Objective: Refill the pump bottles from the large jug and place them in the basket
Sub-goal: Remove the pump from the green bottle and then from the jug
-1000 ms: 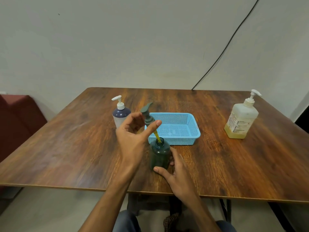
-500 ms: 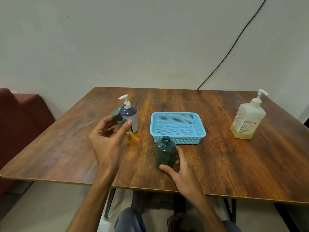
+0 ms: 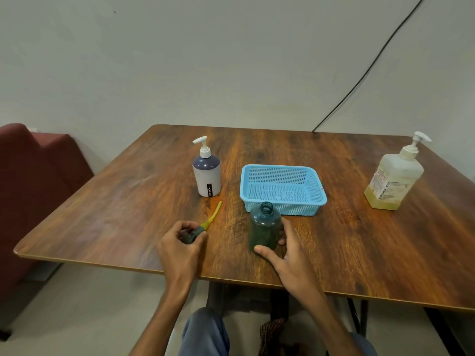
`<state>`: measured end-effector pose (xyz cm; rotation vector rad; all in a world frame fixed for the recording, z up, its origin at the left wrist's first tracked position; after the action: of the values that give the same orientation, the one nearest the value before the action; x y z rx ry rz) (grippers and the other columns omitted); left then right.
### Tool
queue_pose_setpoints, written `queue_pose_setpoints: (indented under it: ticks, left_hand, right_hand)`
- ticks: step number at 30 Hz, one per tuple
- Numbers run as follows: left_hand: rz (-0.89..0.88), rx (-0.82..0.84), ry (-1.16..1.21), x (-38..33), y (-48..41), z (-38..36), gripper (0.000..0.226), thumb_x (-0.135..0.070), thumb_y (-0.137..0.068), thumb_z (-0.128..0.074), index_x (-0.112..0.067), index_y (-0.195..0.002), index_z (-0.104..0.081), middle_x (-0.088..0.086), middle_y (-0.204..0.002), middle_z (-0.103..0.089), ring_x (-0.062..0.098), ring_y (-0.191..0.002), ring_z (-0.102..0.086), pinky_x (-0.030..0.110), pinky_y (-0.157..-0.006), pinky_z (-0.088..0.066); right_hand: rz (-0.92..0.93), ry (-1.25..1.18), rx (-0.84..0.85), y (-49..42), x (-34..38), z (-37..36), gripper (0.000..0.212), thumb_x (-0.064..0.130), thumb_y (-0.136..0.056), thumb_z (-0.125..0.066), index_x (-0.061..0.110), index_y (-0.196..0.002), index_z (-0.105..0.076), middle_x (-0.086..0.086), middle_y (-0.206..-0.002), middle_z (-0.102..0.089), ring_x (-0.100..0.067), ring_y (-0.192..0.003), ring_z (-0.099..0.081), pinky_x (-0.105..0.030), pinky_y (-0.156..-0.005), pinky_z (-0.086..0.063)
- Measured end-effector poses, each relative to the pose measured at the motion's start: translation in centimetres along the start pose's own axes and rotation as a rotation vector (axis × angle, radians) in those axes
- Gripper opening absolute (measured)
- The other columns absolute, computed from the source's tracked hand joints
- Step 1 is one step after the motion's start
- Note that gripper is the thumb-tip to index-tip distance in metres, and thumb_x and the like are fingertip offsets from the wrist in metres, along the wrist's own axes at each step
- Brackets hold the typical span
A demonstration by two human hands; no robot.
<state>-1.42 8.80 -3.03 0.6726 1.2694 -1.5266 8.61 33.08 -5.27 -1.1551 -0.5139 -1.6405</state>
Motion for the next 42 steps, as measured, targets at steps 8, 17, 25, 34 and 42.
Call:
queue_pose_setpoints:
  ticks: [8, 17, 25, 34, 42]
  left_hand:
    - [-0.043, 0.104, -0.126, 1.1, -0.4, -1.4, 0.031, -0.013, -0.078, -0.086, -0.020, -0.105, -0.070, -0.004, -0.103, -0.068, 0.005, -0.094, -0.062, 0.016, -0.079, -0.048]
    - [-0.025, 0.073, -0.317, 1.7, -1.0, -1.1, 0.035, -0.027, -0.076, -0.087, -0.022, -0.106, -0.068, -0.005, -0.104, -0.062, 0.015, -0.101, -0.050, 0.047, -0.090, -0.048]
    - [0.013, 0.066, -0.415, 2.2, -1.5, -0.8, 0.039, -0.037, -0.073, -0.088, -0.023, -0.104, -0.069, 0.001, -0.109, -0.064, 0.022, -0.105, -0.050, 0.043, -0.087, -0.041]
    - [-0.018, 0.061, -0.349, 1.5, -1.2, 0.0, 0.054, -0.038, -0.074, -0.088, -0.020, -0.119, -0.066, 0.006, -0.125, -0.061, 0.027, -0.120, -0.050, 0.041, -0.091, -0.034]
    - [-0.177, 0.022, -0.135, -4.5, -0.7, -0.6, 0.054, -0.052, -0.081, -0.079, -0.019, -0.122, -0.066, 0.005, -0.132, -0.058, 0.023, -0.127, -0.051, 0.054, -0.105, -0.045]
  right_hand:
    - [0.014, 0.025, -0.019, 0.0, 0.2, 0.2, 0.077, 0.045, -0.083, -0.077, 0.040, -0.147, -0.034, 0.015, -0.137, -0.050, 0.001, -0.116, -0.051, -0.031, -0.098, -0.049]
    - [0.031, 0.043, -0.029, 0.2, 0.5, 0.3, 0.080, 0.053, -0.082, -0.074, 0.043, -0.148, -0.031, 0.018, -0.140, -0.048, 0.000, -0.120, -0.049, -0.034, -0.100, -0.050]
    - [0.038, -0.007, -0.029, 0.2, 0.5, 0.5, 0.079, 0.054, -0.079, -0.078, 0.043, -0.145, -0.036, 0.017, -0.135, -0.053, 0.000, -0.114, -0.054, -0.033, -0.096, -0.052]
    - [0.052, -0.137, -0.022, 0.6, 0.9, 1.5, 0.081, 0.054, -0.073, -0.083, 0.042, -0.141, -0.042, 0.016, -0.129, -0.058, -0.005, -0.113, -0.058, -0.036, -0.095, -0.052]
    - [0.089, -0.256, -0.194, 1.6, 2.2, 6.3, 0.068, 0.052, -0.076, -0.077, 0.034, -0.138, -0.053, 0.014, -0.124, -0.064, -0.011, -0.114, -0.061, -0.038, -0.095, -0.054]
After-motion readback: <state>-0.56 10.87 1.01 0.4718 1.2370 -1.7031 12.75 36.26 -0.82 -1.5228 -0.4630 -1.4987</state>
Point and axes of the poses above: each hand's wrist, its own y-axis away from the middle knuckle, its own z-axis out of the back of the hand, x = y × z, the point moved 7 cm from there along -y, towards the middle knuckle
